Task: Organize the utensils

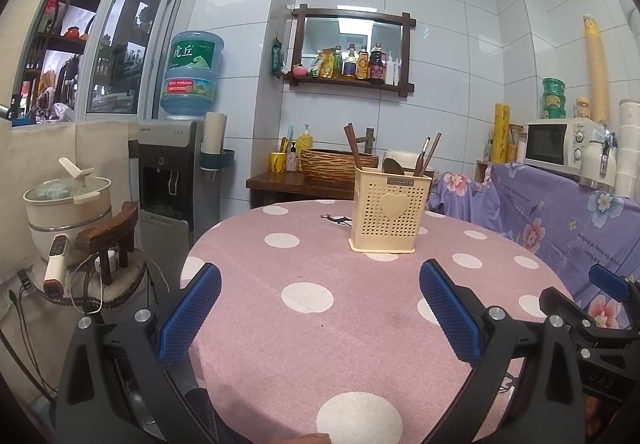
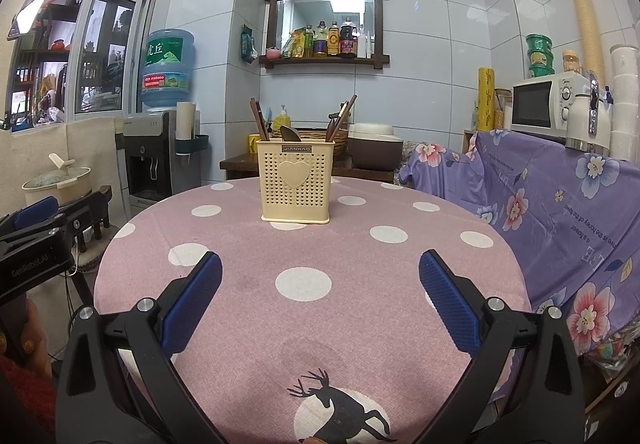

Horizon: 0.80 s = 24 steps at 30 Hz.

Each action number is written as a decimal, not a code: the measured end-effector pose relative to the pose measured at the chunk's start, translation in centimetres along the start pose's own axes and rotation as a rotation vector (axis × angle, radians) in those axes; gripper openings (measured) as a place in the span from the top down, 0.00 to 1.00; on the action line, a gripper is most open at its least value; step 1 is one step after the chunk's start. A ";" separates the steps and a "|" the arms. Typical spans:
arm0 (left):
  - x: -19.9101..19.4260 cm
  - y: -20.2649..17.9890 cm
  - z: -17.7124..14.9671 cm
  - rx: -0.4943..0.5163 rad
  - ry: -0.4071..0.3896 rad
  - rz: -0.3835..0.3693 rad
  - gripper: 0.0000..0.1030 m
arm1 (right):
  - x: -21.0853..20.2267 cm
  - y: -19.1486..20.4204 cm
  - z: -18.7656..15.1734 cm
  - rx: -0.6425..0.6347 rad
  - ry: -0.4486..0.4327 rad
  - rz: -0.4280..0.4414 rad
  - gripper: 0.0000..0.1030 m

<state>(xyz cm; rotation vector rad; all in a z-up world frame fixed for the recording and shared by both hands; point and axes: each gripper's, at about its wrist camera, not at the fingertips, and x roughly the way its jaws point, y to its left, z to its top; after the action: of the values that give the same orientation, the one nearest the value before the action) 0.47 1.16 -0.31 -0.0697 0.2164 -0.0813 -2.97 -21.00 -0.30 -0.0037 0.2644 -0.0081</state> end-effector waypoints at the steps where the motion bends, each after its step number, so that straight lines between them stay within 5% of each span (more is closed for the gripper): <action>1: 0.0 0.0 -0.1 0.000 0.002 0.000 0.05 | 0.0 0.0 0.0 0.000 0.000 0.001 0.05; 24: 0.3 -0.1 -0.3 -0.001 0.009 0.001 0.05 | 0.3 0.2 -0.1 0.003 0.010 -0.001 0.05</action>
<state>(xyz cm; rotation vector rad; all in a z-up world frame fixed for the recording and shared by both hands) 0.65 1.05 -0.69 -0.0705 0.2257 -0.0801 -2.71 -20.82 -0.49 -0.0009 0.2745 -0.0092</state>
